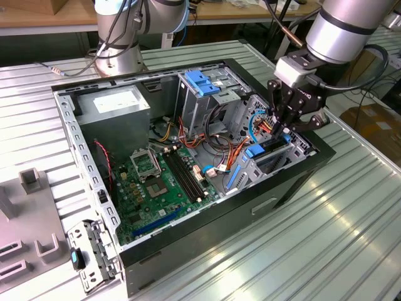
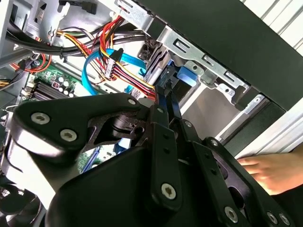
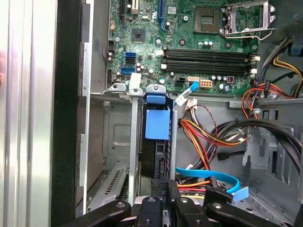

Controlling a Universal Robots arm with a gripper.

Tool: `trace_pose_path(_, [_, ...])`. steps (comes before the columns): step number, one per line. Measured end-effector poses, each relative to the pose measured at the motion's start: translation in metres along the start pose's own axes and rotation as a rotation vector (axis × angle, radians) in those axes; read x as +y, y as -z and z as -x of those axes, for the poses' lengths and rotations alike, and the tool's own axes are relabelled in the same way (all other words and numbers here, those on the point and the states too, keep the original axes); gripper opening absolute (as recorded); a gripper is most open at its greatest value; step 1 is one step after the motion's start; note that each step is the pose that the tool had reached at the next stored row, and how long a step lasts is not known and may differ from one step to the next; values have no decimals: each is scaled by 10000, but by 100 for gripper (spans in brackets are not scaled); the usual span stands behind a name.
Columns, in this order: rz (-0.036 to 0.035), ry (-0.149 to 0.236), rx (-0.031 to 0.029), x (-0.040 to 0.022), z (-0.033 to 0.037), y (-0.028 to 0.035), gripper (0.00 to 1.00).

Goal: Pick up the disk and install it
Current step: 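Insert the first disk wire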

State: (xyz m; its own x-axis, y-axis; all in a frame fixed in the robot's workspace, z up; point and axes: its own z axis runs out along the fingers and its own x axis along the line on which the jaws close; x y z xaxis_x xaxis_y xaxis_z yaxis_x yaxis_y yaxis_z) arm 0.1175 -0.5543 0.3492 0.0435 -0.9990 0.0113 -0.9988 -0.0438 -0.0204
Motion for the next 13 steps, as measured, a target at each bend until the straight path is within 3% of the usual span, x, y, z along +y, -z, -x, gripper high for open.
trace_pose_path(13, [13, -214, 4, -10, -14, -9, 17])
